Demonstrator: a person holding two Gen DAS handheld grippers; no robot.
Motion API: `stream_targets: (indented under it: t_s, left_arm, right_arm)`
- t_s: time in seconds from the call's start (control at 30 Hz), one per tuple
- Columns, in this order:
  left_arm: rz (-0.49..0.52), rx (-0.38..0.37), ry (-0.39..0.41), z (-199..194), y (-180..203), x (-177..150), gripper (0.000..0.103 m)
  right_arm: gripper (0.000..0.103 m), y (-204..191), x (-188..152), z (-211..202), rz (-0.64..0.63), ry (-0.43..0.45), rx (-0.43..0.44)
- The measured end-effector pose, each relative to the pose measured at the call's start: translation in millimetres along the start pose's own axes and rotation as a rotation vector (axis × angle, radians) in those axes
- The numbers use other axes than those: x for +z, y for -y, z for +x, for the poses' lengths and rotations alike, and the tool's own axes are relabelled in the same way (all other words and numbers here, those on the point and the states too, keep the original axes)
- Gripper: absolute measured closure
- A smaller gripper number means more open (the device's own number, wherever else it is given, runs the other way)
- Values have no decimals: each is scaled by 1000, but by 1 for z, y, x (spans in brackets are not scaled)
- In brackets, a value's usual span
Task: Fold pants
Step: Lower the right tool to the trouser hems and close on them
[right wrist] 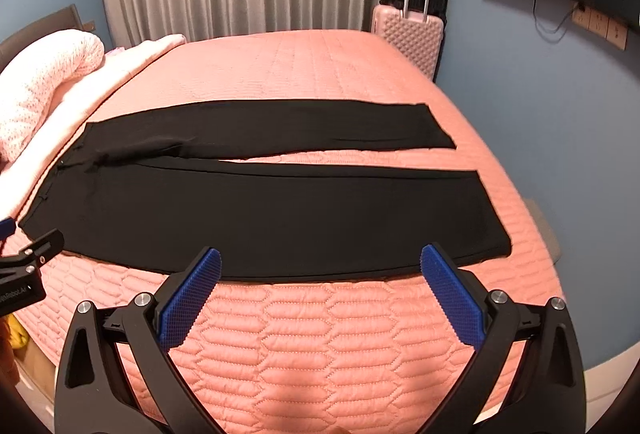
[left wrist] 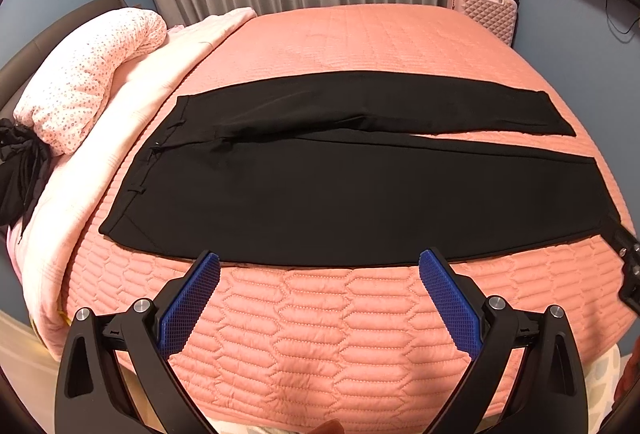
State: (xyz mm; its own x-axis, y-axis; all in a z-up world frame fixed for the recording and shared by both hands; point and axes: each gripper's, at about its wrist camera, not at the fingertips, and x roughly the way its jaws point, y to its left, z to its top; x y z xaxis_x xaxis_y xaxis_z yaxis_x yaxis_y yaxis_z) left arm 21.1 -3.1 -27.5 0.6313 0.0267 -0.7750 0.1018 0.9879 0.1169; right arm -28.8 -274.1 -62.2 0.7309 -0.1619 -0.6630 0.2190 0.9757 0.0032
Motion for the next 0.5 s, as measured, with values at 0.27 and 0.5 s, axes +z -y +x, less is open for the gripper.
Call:
stream_targets:
  t_s: [0.27,0.5]
  left_arm:
    - [-3,2,-32,31,-1,1,5]
    - [-54,-5,-4,50,-5,10,5]
  right_arm:
    - [5,33,6,40,7,5,-42]
    - [5,87,46,71,30,264,-103]
